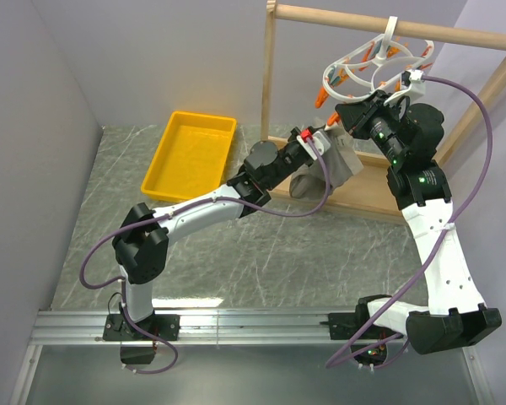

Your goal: Clip the underwear to the hanger

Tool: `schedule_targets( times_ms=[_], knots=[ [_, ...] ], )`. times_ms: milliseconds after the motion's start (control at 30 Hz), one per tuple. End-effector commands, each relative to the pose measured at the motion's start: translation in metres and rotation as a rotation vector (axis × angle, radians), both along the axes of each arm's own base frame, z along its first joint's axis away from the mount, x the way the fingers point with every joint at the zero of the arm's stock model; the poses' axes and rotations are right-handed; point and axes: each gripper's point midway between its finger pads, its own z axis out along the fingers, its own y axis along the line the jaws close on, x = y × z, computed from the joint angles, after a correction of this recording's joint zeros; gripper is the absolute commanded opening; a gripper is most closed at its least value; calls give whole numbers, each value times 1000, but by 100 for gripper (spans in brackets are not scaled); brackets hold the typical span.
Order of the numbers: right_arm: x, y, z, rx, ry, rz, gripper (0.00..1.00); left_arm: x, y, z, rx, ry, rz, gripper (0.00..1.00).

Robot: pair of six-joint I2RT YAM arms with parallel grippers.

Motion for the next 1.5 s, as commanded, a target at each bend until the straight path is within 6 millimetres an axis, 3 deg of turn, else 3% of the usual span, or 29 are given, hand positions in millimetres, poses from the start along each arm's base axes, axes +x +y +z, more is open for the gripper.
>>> schedule_targets(
  times_ms=[0,333,800,1233,1467],
  knots=[
    [-9,20,-21,0,73,100,0,-13,1,50,-102,-70,-42,0],
    [-9,21,-20,7,69,104,1,-11,-3,54,-100,-71,-46,0],
    [-10,20,-16,13,67,101,33,-12,-6,59,-106,-85,-54,0],
    [-13,20,-7,14,45,101,48,-6,-8,62,-118,-79,-42,0],
    [-20,17,1,-6,27,92,63,-1,-1,68,-162,-58,-20,2]
  ],
)
